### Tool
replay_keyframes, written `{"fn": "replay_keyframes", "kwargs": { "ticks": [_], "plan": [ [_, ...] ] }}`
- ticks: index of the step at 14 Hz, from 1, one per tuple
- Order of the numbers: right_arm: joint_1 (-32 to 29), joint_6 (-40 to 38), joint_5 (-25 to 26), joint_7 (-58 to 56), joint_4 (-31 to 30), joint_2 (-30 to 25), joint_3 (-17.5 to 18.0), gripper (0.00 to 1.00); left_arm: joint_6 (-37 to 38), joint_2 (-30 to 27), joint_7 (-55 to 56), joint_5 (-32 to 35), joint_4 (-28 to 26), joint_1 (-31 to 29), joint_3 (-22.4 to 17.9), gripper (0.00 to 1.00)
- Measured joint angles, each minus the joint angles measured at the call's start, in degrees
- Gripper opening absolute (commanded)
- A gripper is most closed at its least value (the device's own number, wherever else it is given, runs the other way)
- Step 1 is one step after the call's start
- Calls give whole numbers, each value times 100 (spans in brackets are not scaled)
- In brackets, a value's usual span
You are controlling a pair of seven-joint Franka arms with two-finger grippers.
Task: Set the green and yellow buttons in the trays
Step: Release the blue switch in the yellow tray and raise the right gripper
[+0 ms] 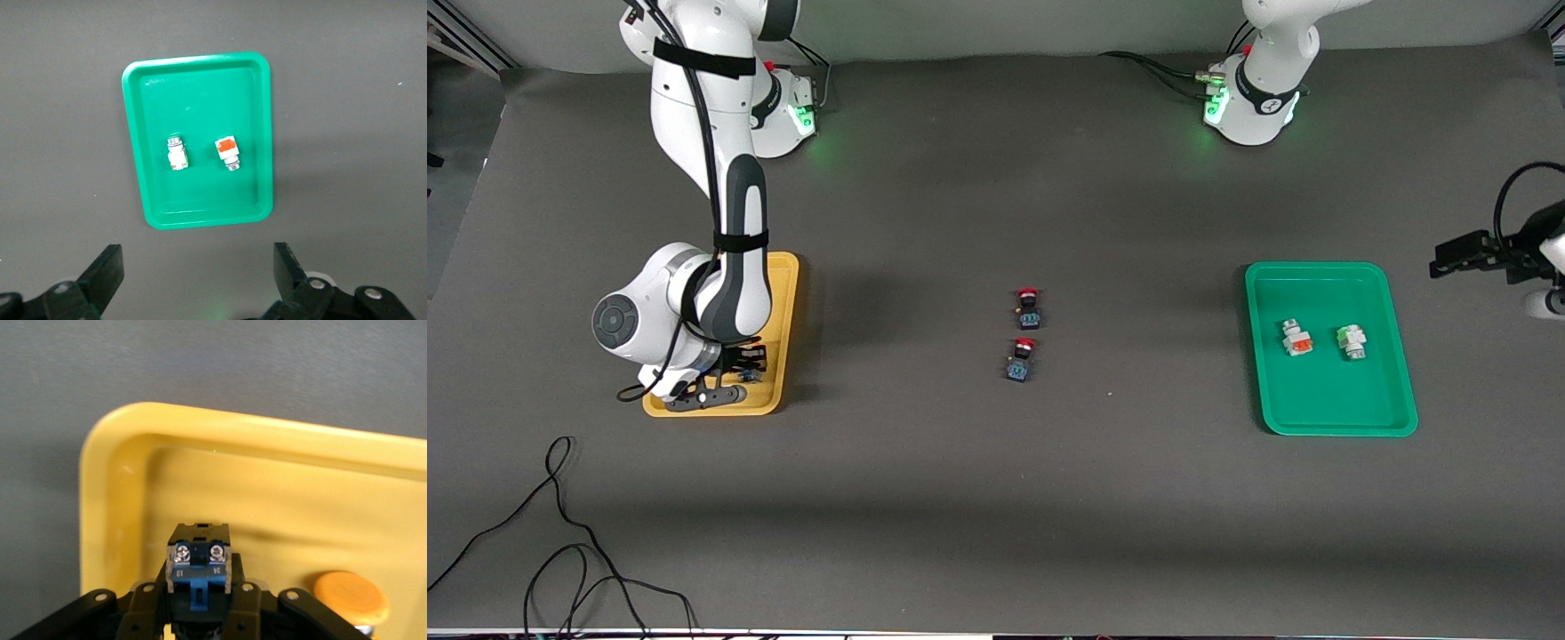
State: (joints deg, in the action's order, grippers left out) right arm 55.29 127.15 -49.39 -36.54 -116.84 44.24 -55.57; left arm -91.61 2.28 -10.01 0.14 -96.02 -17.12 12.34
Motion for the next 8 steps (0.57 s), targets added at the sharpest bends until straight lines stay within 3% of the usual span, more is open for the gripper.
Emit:
{"fn": "replay_keyframes", "kwargs": {
  "ticks": [1,2,3,6,8],
  "plan": [
    [-64,0,0,-8,0,1,0,0,19,-68,103,-19,0,114,19,100],
    [-124,-2,0,-21,0,1,0,62,58,-114,248,-24,5,276,17,100],
    [-162,-4,0,-27,0,1,0,99,112,-147,410,-25,25,483,-25,100],
    [-178,-34,-4,-27,21,-6,-9,100,256,-188,675,-26,167,1612,-824,100],
    [-119,-351,-5,-25,129,-77,-278,100,309,-192,701,-29,225,1884,-1051,100]
  ]
}}
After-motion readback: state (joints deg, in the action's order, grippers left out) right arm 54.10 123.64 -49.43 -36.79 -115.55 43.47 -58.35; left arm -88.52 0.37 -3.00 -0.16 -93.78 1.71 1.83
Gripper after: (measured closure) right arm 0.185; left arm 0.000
